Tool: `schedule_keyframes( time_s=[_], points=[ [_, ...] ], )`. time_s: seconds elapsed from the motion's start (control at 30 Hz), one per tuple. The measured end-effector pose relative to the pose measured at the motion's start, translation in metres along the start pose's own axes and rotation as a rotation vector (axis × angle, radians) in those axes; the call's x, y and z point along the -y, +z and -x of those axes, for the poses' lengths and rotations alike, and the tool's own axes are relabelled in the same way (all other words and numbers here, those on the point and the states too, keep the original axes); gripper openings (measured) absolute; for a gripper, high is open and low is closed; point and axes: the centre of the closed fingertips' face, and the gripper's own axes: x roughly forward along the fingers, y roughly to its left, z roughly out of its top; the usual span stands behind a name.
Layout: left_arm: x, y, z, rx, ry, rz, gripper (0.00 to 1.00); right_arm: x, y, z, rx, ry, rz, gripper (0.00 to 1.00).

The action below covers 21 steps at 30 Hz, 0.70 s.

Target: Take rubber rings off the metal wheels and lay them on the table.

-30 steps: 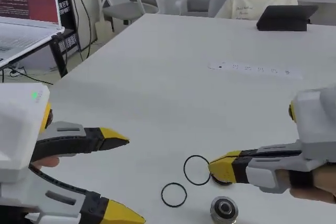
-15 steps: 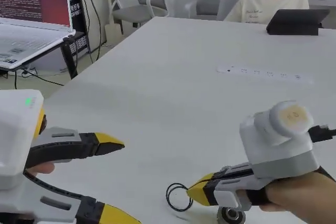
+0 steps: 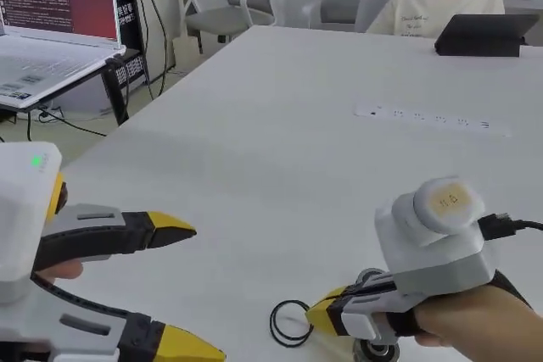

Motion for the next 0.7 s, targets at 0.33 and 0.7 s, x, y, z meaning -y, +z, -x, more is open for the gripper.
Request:
schedule_keyframes(
  time_s=[0.33, 0.7],
  points=[
    [-0.001, -0.001, 0.001, -0.001, 0.005, 0.002, 0.71, 0.006, 0.0, 0.005, 0.002, -0.029, 0.023, 0.03],
    [-0.003, -0.002, 0.002, -0.008, 0.005, 0.003, 0.7, 0.002, 0.011, 0.024, 0.042, -0.031, 0.035, 0.04]
  ],
)
